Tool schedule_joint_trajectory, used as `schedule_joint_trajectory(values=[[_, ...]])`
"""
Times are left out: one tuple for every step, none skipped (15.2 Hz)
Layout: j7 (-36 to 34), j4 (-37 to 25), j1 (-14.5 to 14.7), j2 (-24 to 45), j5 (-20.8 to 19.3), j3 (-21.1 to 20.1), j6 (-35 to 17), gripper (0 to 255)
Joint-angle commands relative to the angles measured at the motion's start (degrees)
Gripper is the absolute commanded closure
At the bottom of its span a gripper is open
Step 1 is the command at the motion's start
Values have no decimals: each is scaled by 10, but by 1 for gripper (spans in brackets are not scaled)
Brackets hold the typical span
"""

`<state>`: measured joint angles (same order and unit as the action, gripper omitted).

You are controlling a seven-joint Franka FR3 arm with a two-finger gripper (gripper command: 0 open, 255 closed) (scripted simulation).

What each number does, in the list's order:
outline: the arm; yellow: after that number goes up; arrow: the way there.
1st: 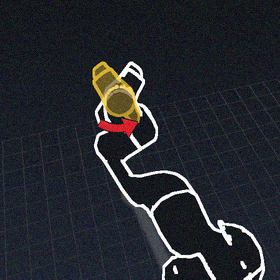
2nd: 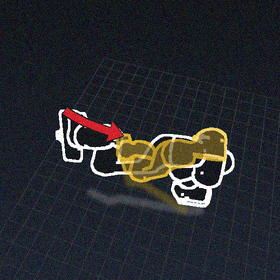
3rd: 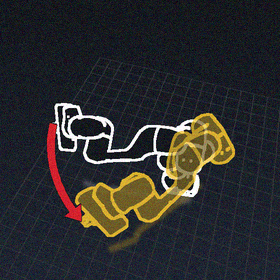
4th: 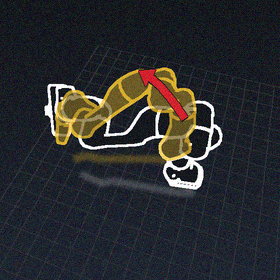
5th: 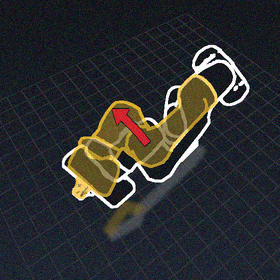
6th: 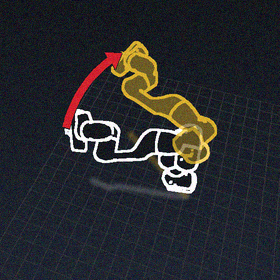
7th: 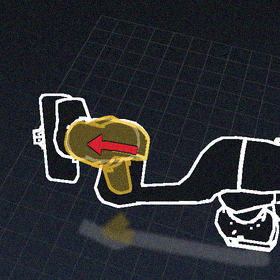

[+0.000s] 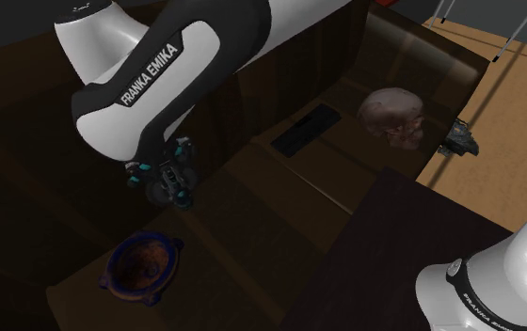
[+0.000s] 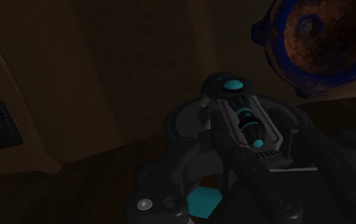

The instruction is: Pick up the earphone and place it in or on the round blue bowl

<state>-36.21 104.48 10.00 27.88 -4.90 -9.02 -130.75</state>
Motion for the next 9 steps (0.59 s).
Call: schedule_joint_trajectory(values=[[1,-2,-1,-10,2,-1,13,255],[2,-4,-1,-15,3,-2,19,255],[2,-5,-1,-19,4,-2,25,255],[3,-7,-2,-24,5,-3,31,255],[3,-9,-2,-28,6,-3,37,255],[4,-11,-2,-32,7,-4,43,255],[4,-12,-3,-35,7,-4,47,255],[-8,-23,6,-32,6,-7,55,255],[-19,-34,15,-28,4,-10,62,255]])
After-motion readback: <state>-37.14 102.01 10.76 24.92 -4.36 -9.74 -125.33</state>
